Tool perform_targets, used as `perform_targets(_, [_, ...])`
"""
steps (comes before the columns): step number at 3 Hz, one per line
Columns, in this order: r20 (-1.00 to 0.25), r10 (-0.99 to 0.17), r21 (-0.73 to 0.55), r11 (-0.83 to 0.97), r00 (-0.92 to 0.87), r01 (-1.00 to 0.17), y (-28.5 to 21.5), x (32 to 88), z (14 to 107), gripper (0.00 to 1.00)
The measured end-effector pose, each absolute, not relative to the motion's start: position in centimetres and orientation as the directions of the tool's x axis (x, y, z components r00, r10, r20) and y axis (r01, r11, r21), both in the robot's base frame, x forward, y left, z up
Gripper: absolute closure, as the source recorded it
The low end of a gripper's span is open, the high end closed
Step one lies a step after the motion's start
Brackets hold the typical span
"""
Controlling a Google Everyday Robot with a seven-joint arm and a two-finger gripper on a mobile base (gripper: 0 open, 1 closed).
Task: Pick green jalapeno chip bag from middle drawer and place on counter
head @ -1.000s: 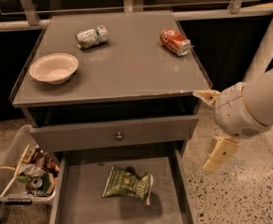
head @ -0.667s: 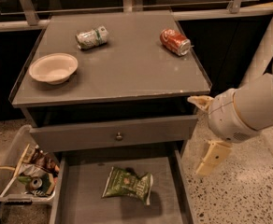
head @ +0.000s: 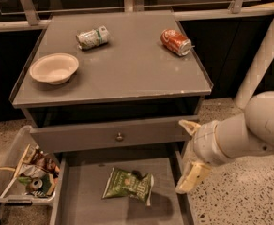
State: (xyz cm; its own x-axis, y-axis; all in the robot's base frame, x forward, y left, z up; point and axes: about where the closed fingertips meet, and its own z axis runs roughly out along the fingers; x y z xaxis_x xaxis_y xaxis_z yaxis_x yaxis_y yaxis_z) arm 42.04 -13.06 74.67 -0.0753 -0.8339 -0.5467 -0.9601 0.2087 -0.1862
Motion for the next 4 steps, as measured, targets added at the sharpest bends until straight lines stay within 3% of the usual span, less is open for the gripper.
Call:
perform_targets(2, [-0.595, -0.796, -0.222, 0.300, -0.115, -0.928, -14.7, 43.2, 64.6, 0.00])
perform_targets(4, [-0.604, -0.787, -0.208, 0.308, -0.126, -0.928, -14.6, 43.4, 63.4, 0.00])
